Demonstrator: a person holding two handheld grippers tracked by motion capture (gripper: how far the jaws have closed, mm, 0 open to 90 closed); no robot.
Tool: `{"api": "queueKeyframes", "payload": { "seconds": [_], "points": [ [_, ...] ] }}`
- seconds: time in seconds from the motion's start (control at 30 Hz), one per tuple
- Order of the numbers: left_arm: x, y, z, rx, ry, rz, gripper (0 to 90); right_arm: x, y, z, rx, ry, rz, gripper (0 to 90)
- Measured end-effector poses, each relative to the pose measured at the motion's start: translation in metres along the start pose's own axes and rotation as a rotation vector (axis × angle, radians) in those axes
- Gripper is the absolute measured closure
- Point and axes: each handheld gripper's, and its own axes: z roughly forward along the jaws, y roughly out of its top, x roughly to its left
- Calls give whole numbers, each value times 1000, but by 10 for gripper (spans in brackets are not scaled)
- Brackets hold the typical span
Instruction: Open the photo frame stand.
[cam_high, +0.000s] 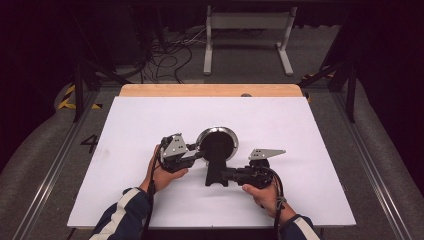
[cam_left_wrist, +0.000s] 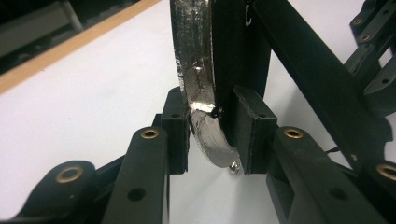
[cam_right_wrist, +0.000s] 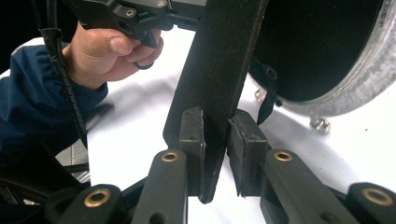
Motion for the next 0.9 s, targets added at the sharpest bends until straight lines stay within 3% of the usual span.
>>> {"api": "queueKeyframes", "payload": {
  "seconds": [0.37, 0.57, 0.7, 0.9],
  "points": [
    [-5, 0, 0, 14, 88, 74, 704, -1, 0, 2, 14, -27, -17, 770],
    [-9, 0, 1, 9, 118, 94, 711, -2, -1, 2, 19, -50, -15, 770],
    [-10, -2, 1, 2, 118, 97, 721, -3, 0, 1, 24, -78, -26, 775],
    [-10, -5, 1, -15, 76, 70, 737, -5, -2, 0, 39, -102, -41, 799]
  ]
}}
